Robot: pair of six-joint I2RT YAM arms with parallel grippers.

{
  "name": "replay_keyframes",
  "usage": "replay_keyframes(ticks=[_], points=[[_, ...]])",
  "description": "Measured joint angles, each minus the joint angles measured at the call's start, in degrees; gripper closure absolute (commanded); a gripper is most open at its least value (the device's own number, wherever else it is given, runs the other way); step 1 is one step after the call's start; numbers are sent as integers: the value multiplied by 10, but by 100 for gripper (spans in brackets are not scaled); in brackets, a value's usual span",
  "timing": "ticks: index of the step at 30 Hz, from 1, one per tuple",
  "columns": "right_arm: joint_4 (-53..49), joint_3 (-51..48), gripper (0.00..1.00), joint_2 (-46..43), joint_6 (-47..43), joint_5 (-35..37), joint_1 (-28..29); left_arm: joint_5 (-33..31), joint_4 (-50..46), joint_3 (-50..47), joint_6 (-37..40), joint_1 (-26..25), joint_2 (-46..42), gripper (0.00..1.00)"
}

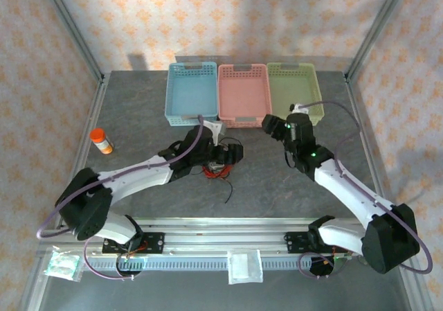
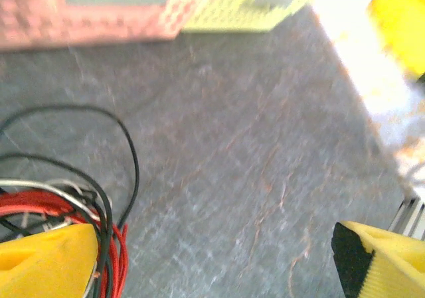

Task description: Untangle the cables

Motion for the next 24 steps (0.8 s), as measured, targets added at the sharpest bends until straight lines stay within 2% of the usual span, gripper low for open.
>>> replay_keyframes(ticks=[4,9,14,24], points=[[-27,-12,39,16,-16,-50,14,-47,-9,0,-2,11,-33,8],[-35,-13,41,86,-54,-106,55,-85,-31,-8,-18,47,-36,8],[-37,-10,45,166,-83,-133,68,-98,-36,-38,-42,73,-36,7],[-11,30,49,254,-143,-151,68,-97,-56,-44,-58,78,-6,6]])
